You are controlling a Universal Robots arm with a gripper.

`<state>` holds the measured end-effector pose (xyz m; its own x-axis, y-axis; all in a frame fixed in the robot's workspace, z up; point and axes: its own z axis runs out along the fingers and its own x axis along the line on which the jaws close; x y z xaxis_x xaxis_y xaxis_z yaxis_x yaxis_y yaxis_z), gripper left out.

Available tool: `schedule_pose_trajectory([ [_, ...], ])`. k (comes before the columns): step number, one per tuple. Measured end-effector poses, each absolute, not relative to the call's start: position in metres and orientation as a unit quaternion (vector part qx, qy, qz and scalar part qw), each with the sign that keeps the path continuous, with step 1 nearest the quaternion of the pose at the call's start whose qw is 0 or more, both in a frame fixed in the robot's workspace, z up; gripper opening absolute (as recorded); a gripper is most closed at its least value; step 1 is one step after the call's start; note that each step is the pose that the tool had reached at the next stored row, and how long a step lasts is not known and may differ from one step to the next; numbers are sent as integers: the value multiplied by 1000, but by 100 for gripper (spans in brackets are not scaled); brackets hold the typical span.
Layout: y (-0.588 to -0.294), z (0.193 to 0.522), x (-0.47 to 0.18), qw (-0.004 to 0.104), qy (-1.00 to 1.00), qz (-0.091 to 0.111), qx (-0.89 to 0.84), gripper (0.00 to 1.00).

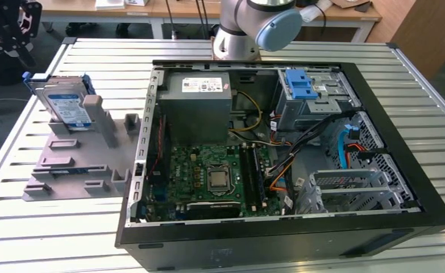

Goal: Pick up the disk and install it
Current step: 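Pick up the disk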

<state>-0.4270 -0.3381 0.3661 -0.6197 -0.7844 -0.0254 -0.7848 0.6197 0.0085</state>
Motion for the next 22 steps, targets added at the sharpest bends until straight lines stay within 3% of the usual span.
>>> schedule_pose_trajectory([
  [22,-338,366,-427,9,874,10,-485,11],
])
